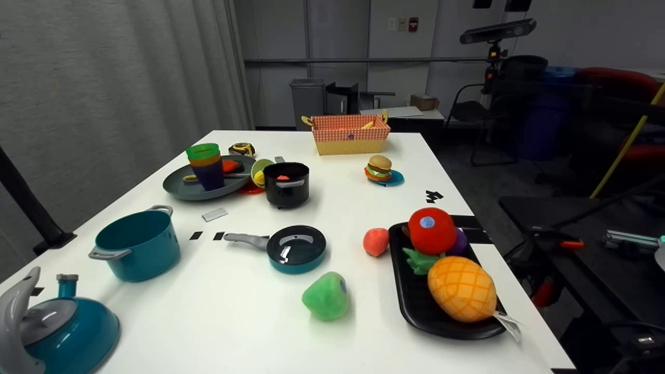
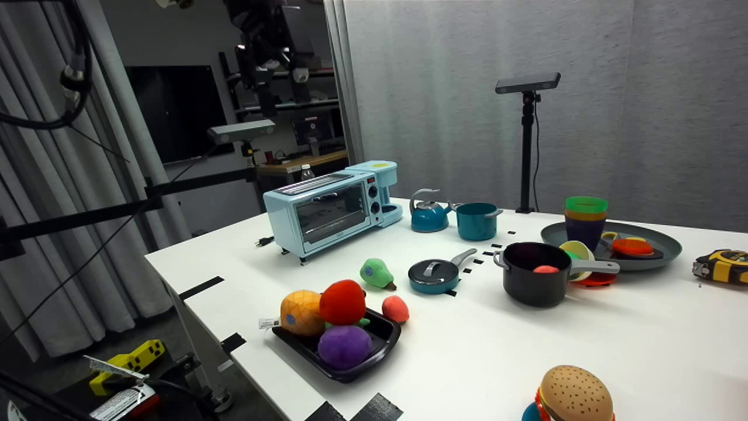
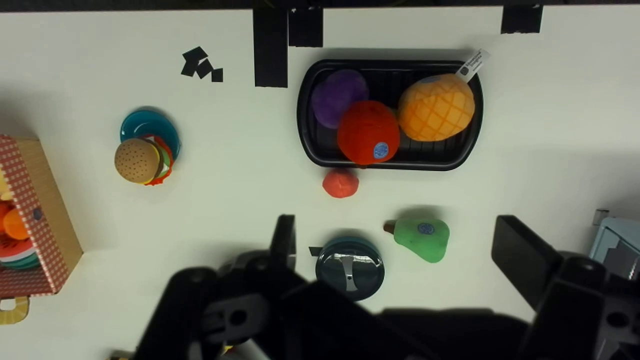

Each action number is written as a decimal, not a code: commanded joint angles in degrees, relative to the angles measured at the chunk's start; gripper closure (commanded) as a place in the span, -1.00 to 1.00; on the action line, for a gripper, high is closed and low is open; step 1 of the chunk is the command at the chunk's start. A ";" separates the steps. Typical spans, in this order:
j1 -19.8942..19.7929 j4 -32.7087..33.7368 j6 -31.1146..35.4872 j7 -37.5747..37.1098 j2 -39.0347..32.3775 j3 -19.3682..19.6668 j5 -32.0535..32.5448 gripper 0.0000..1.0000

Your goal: Move the lid from the pan to the black pot

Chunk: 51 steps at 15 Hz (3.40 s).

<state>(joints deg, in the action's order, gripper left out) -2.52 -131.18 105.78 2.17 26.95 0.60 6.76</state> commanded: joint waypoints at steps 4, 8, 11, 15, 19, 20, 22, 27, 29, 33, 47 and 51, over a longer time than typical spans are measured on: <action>0.12 -0.38 1.56 -1.53 0.29 0.06 0.34 -1.00; -0.05 11.91 3.14 -3.13 -9.74 -1.57 1.26 -1.00; 0.41 5.35 3.31 -1.69 -4.38 -0.49 0.46 -1.00; 0.37 4.43 3.32 -1.68 -3.96 -0.37 0.45 -1.00; 0.37 4.18 3.32 -1.68 -3.70 -0.36 0.45 -1.00; 0.37 4.16 3.32 -1.68 -3.70 -0.36 0.45 -1.00; 0.39 4.13 3.31 -1.89 -3.73 -0.34 0.20 -1.00; 0.37 4.64 5.26 -5.02 -4.81 -1.93 1.35 -1.00; 0.02 4.24 8.50 -6.37 -6.48 -2.09 1.65 -1.00; -0.71 4.85 11.92 -8.08 -9.94 -1.41 2.35 -1.00; -1.63 5.56 15.16 -13.11 -17.02 -0.84 5.50 -1.00; -1.86 7.21 19.05 -13.73 -24.40 0.44 4.92 -1.00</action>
<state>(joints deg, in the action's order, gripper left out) -4.02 -126.82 121.96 -10.71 8.56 0.19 11.28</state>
